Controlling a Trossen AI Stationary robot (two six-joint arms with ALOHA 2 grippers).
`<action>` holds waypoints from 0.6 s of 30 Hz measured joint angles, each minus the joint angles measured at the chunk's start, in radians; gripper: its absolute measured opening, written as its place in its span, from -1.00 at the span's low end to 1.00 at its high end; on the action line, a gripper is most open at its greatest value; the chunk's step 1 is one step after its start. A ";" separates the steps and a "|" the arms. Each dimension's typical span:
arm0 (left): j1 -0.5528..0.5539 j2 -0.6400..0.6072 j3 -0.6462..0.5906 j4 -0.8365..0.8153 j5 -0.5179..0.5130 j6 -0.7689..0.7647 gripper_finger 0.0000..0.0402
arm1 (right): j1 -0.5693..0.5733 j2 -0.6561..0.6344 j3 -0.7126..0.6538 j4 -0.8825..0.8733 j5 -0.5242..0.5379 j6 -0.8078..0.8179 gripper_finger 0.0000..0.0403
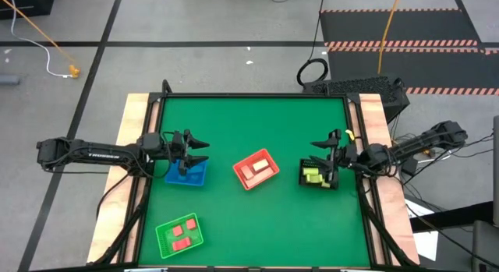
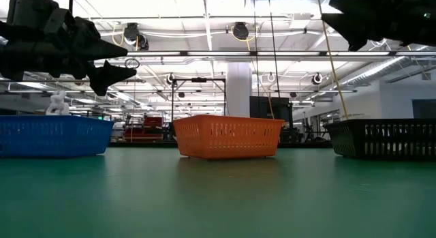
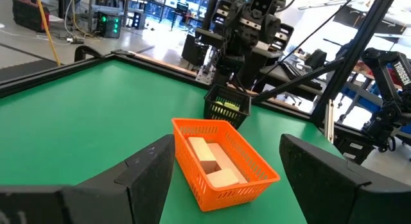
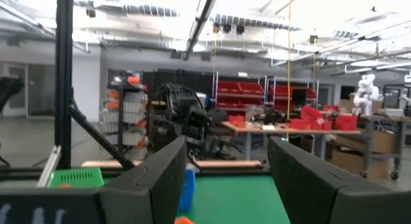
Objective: Sort & place blocks by color
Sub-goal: Return to Home Position
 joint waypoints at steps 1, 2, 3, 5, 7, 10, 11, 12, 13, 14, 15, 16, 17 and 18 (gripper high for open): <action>0.000 0.000 0.000 0.000 0.000 0.000 0.39 | -0.004 0.000 0.000 -0.013 0.000 0.002 0.04; 0.000 0.000 0.000 0.000 0.000 0.000 0.39 | -0.007 0.000 0.000 -0.024 0.000 0.002 0.04; 0.000 0.000 0.000 0.000 0.000 0.000 0.39 | -0.008 0.001 -0.001 -0.034 0.001 -0.002 0.04; 0.000 0.000 0.000 0.000 0.000 0.000 0.39 | -0.009 0.001 -0.001 -0.057 0.002 -0.006 0.04; 0.000 0.000 0.000 0.000 0.000 0.000 0.39 | -0.009 0.001 -0.001 -0.076 0.002 -0.006 0.04; 0.000 0.000 0.000 0.000 0.000 0.000 0.39 | -0.009 0.001 -0.001 -0.085 0.002 -0.006 0.04; 0.000 0.000 0.000 0.000 0.000 0.000 0.39 | -0.009 0.001 -0.001 -0.085 0.002 -0.006 0.04; 0.000 0.000 0.000 0.000 0.000 0.000 0.39 | -0.009 0.001 -0.001 -0.085 0.002 -0.006 0.04; 0.000 0.000 0.000 0.000 0.000 0.000 0.39 | -0.009 0.001 -0.001 -0.085 0.002 -0.006 0.04; 0.000 0.000 0.000 0.000 0.000 0.000 0.39 | -0.009 0.001 -0.001 -0.085 0.002 -0.006 0.04; 0.000 0.000 0.000 0.000 0.000 0.000 0.39 | -0.009 0.001 -0.001 -0.085 0.002 -0.006 0.04; 0.000 0.000 0.000 0.000 0.000 0.000 0.39 | -0.009 0.001 -0.001 -0.085 0.002 -0.006 0.04; 0.000 0.000 0.000 0.000 0.000 0.000 0.39 | -0.009 0.001 -0.001 -0.085 0.002 -0.006 0.04; 0.000 0.000 0.000 0.000 0.000 0.000 0.39 | -0.009 0.001 -0.001 -0.085 0.002 -0.006 0.04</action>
